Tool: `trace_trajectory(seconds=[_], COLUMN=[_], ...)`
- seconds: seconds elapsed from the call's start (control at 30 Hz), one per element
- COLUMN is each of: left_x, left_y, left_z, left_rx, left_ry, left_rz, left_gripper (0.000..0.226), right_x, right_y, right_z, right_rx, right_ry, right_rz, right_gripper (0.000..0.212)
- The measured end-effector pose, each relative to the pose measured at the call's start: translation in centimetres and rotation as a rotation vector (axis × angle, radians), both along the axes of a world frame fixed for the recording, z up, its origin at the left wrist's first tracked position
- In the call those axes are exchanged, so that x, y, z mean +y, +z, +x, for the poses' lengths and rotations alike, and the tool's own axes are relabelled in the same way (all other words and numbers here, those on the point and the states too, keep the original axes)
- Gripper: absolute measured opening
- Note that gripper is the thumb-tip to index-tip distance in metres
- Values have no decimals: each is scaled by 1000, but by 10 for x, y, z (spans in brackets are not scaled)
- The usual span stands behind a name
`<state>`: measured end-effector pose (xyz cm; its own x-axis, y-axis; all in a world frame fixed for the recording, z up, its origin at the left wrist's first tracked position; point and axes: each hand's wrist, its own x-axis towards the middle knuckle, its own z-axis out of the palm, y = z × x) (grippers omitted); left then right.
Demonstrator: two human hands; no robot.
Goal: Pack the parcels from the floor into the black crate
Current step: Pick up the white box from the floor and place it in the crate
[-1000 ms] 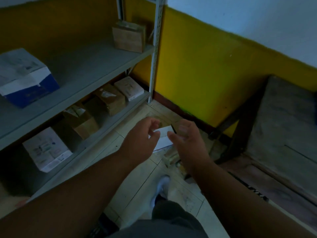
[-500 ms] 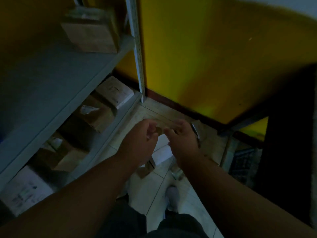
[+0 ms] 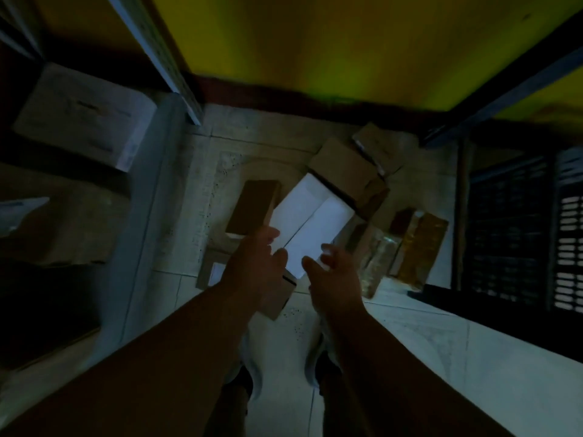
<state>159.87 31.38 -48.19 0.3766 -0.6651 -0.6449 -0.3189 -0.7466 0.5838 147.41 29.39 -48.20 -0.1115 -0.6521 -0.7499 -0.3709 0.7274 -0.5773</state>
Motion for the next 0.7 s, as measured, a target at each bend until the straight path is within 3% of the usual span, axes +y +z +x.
trace_trajectory(seconds=[0.17,0.33,0.6,0.7], left_x=[-22,-34,-81,-104], left_y=[-136,-233,-316,-333], left_z=[-16,-17,0,11], left_rx=[-28,-19,-237,-304], left_ry=[-63,-61,-261,-231], left_rz=[-24,11,66,145], left_gripper=[45,46,62,68], right_x=[-14,-29,-54,-66], right_y=[-139,-229,-310,-329], right_z=[15,14,-6,-8], right_rx=[28,101,381,270], right_ry=[4,34,-5,-159], right_rz=[0,-23,-24,133], right_gripper=[49,56,76,83])
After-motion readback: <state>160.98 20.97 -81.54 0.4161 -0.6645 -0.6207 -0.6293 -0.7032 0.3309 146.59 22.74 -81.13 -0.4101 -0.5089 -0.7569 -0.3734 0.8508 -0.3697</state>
